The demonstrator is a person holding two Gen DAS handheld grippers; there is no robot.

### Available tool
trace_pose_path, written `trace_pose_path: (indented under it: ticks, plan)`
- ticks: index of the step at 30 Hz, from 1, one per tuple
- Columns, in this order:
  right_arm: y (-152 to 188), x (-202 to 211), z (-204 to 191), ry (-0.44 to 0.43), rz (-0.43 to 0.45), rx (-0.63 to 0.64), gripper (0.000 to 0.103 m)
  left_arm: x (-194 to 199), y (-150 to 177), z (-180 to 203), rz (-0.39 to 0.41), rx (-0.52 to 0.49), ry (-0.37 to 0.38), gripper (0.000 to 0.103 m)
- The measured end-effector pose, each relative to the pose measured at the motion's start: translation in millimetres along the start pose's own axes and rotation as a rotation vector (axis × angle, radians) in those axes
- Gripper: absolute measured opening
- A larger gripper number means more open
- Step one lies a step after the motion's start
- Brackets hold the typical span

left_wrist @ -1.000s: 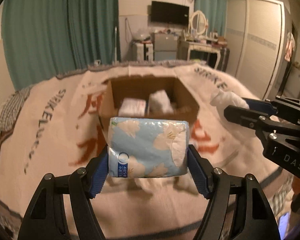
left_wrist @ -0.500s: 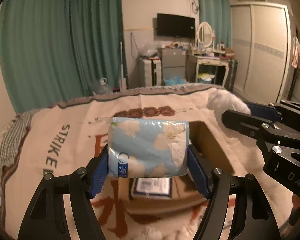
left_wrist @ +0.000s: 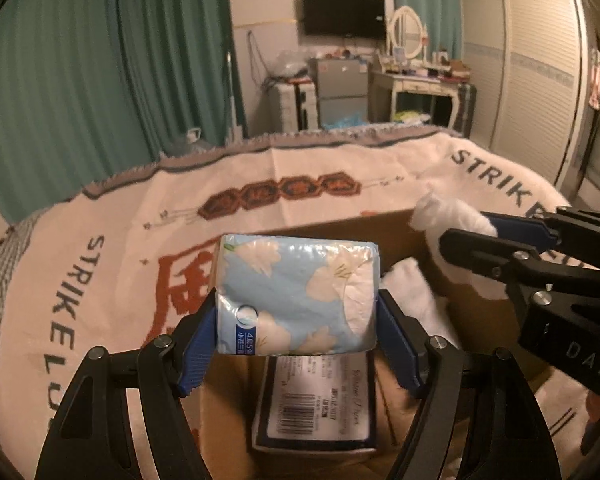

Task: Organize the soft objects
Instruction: 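Carry the blue pack and sock into the box and open both tools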

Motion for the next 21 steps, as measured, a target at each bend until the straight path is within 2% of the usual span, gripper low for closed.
trace_pose_path:
  ticks: [5,7,8,9,10,11,12,17,21]
  plan:
    - [4,-5,6,0.013,-0.009,-0.024,0.026,-1,1,0,0.011,-0.006,-0.012,0.075]
    - [2,-5,7,0.019,-0.018,-0.035,0.032,6,-2,2,0.039,-0.015,-0.004,0.078]
    - [2,-3,8,0.028,-0.023,-0.040,0.043,10,-4,1,0.051,-0.017,-0.010,0.078]
    - [2,2,10,0.037,-0.019,-0.044,0.059,16,-6,3,0.063,-0.023,-0.018,0.079]
    - [1,8,10,0.041,-0.007,-0.047,0.063,24,-9,4,0.072,-0.031,-0.025,0.081]
    - [0,14,11,0.043,0.003,-0.050,0.064,29,-11,5,0.082,-0.033,-0.030,0.087]
    - [-2,23,12,0.044,0.009,-0.052,0.064,39,-15,6,0.101,-0.035,-0.040,0.088]
    - [-17,84,9,0.070,0.085,-0.040,0.065,99,-31,10,0.183,-0.035,-0.062,0.088]
    - [-28,141,2,0.084,0.156,-0.028,0.070,154,-38,12,0.266,-0.058,-0.086,0.088]
Point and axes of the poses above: each gripper's, at about its wrist camera, not at the fingertips, and x roughly against the way its jaws point, z to its right, y to its underside, the point moved 5 cm from there along -x, roughly the way its jaws point, and after that the axes turned 7 degrees about y, right-handed, at the moved point
